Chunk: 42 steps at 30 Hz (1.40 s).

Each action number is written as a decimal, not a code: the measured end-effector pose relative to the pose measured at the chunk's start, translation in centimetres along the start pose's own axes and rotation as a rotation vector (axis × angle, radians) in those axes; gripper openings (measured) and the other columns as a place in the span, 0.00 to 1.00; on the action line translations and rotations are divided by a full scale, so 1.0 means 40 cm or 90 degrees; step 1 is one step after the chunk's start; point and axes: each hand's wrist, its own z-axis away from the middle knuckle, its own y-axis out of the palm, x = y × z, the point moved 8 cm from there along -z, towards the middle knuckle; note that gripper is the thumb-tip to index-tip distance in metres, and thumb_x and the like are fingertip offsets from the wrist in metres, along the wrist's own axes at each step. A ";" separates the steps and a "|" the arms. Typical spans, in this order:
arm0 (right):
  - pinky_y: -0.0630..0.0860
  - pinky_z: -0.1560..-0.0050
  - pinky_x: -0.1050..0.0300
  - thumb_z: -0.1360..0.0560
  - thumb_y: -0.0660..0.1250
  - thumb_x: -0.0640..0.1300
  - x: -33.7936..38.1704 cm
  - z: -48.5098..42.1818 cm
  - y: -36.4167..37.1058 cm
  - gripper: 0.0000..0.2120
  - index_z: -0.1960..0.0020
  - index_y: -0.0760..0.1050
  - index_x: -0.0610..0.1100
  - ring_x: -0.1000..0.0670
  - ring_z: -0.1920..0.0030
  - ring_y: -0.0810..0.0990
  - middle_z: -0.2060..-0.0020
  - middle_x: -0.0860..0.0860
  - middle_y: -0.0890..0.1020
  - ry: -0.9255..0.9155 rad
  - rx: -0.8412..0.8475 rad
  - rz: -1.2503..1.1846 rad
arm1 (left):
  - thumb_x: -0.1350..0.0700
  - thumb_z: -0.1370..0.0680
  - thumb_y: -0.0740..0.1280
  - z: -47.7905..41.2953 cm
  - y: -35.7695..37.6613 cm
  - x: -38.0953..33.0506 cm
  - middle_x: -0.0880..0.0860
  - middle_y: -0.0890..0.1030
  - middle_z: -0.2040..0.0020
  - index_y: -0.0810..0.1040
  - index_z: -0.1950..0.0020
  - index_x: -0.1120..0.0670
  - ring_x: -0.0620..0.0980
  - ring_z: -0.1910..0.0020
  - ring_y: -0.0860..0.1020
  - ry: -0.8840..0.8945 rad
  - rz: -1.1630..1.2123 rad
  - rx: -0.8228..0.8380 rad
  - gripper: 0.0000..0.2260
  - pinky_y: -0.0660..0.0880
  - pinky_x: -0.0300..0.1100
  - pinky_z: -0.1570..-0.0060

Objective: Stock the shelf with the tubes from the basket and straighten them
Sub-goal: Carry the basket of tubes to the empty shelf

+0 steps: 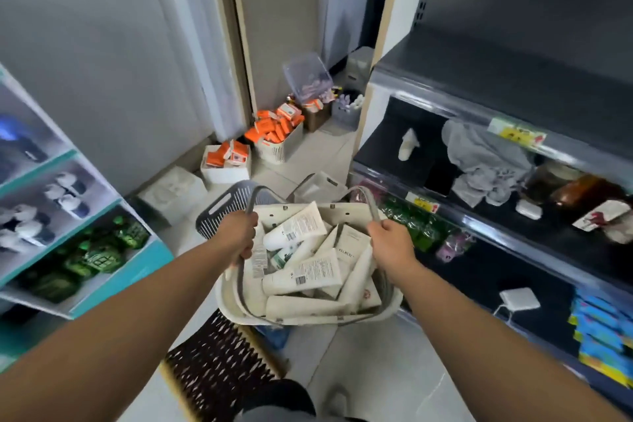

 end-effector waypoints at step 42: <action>0.62 0.67 0.55 0.27 0.62 0.42 0.394 -0.561 0.610 0.13 0.67 0.67 0.39 0.47 0.68 0.66 0.71 0.43 0.69 -0.240 0.386 0.210 | 0.54 0.17 0.57 -0.238 -0.201 -0.064 0.52 0.66 0.69 0.71 0.54 0.55 0.47 0.75 0.61 -0.134 0.316 -0.361 0.08 0.59 0.38 0.76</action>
